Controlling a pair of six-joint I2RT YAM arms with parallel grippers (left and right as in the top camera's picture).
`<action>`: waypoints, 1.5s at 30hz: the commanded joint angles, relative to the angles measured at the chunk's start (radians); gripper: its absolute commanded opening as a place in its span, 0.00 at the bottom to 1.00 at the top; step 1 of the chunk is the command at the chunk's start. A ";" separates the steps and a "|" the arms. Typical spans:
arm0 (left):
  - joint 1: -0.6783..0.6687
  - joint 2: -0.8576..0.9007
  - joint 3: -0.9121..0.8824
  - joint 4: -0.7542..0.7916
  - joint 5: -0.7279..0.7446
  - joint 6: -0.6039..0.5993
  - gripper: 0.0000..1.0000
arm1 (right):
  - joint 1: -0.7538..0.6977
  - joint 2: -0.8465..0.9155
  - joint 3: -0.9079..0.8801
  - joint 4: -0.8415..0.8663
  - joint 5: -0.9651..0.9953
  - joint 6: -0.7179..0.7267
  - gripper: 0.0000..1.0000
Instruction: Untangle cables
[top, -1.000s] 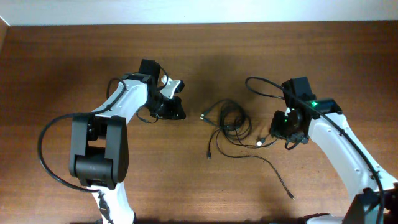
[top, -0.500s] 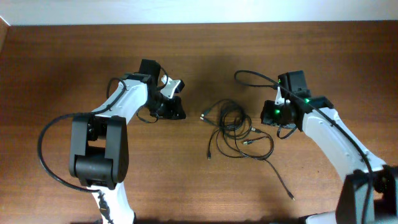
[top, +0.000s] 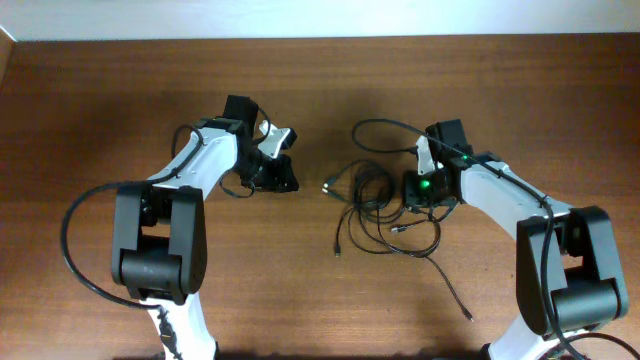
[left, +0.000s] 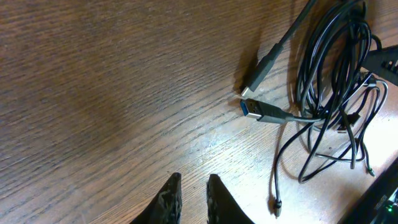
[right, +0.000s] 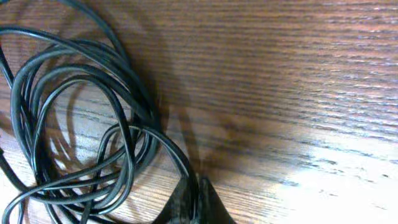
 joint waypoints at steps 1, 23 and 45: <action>-0.002 0.009 -0.004 0.006 -0.004 -0.010 0.15 | 0.010 -0.073 0.162 -0.163 -0.045 -0.022 0.04; 0.129 0.009 -0.037 -0.005 0.183 -0.040 0.16 | 0.106 -0.140 0.634 -0.366 -1.055 -0.099 0.04; 0.124 0.009 -0.037 -0.093 0.623 0.193 0.89 | 0.138 -0.135 0.634 -0.565 -0.574 -0.191 0.04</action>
